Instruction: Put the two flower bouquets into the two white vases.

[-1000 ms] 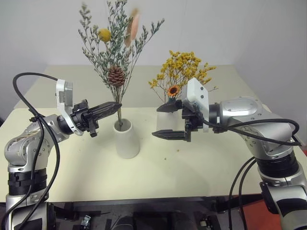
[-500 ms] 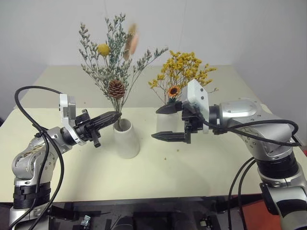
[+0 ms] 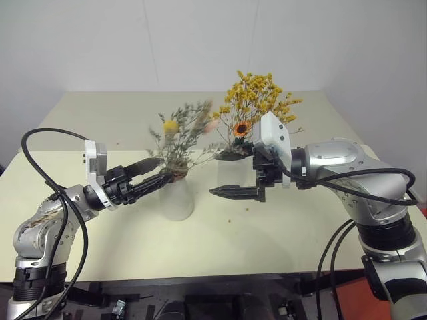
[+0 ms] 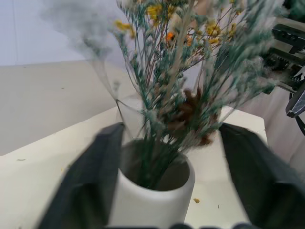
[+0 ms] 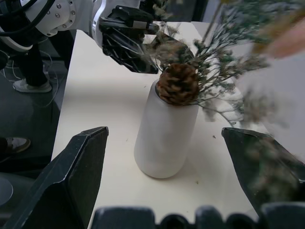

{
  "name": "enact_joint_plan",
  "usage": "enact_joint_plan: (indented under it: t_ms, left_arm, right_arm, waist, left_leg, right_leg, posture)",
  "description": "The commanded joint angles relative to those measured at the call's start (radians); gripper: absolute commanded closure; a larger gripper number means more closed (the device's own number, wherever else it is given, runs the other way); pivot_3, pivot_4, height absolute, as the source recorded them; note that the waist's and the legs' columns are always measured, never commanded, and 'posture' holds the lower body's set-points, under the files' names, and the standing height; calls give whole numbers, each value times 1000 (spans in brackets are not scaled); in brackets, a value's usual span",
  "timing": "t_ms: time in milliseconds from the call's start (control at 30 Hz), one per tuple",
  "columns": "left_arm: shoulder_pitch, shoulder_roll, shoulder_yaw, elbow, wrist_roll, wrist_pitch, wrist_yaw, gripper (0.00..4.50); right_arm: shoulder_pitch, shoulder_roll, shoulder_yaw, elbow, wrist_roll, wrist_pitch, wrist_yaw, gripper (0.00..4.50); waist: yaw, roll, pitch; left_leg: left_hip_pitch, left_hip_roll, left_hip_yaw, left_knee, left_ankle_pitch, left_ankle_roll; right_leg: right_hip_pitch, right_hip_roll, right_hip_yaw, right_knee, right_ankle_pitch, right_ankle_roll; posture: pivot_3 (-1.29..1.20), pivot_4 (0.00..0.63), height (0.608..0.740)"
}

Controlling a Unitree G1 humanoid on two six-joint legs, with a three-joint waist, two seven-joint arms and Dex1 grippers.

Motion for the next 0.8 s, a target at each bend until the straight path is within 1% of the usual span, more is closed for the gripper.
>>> enact_joint_plan:
  t_ms: [33, 100, 200, 300, 367, 433, 600, 700, 800]
  left_arm:
    - [39, 40, 74, -69, -32, -15, -8, 16]
    - [87, 72, 126, -90, -44, -19, -27, 16]
    - [178, 144, 217, -109, -5, -61, -67, 16]
    - [213, 179, 266, -122, -7, -83, -76, 16]
    - [224, 204, 297, -137, -7, -98, -93, 16]
    - [227, 228, 295, -149, 10, -120, -115, 16]
    - [214, 259, 290, -185, -29, -104, -139, 16]
    - [204, 273, 284, -179, -30, -110, -158, 16]
    - [188, 298, 272, -155, -21, -112, -189, 16]
  right_arm:
    - [-2, 0, -32, -31, 13, 2, -7, 0]
    - [2, -2, -34, -33, 15, 3, -8, 0]
    - [12, -11, -40, -38, 23, 5, -5, 0]
    - [22, -21, -47, -44, 27, 5, -2, 0]
    - [38, -31, -64, -47, 35, 6, -4, 0]
    - [68, -46, -95, -53, 47, 10, -13, 0]
    - [193, -104, -200, -106, 89, 12, -27, 0]
    - [269, -117, -261, -135, 97, -21, -40, 0]
    - [346, -156, -327, -146, 91, -28, -38, 0]
  waist:
    - [0, 0, 0]
    - [-2, 0, 0]
    - [-2, 0, 0]
    - [4, 0, 0]
    - [11, -1, -1]
    - [16, -2, -1]
    - [26, -2, -1]
    - [27, -2, -1]
    - [26, -3, -2]
  left_leg:
    - [0, 0, 0, 0, 0, 0]
    - [0, 0, 0, 0, 0, 0]
    - [0, 1, 0, -1, 0, 0]
    - [1, 1, 1, -1, 0, 0]
    - [2, 1, 1, -1, 0, 0]
    - [2, 1, 1, -1, 0, 0]
    - [3, 1, 1, -1, 0, 0]
    - [3, 1, 1, -2, 0, 0]
    - [4, 1, 3, -2, 0, 0]
  right_leg:
    - [0, 0, 0, 0, 0, 0]
    - [0, 0, 0, 0, 0, 0]
    - [0, 0, 0, 0, 0, 0]
    - [0, 0, 0, -1, -1, 0]
    - [1, 0, 0, -1, -4, 4]
    - [2, 0, -1, -2, -4, 5]
    - [2, 0, 0, -3, -5, 4]
    - [2, 0, 0, -2, -5, 4]
    - [3, 1, 1, -2, -5, 5]
  posture:
    - [0, 150, 740]
    - [0, 150, 740]
    - [0, 150, 740]
    - [0, 150, 740]
    - [0, 150, 740]
    - [0, 150, 740]
    - [0, 150, 740]
    - [0, 150, 740]
    - [0, 150, 740]
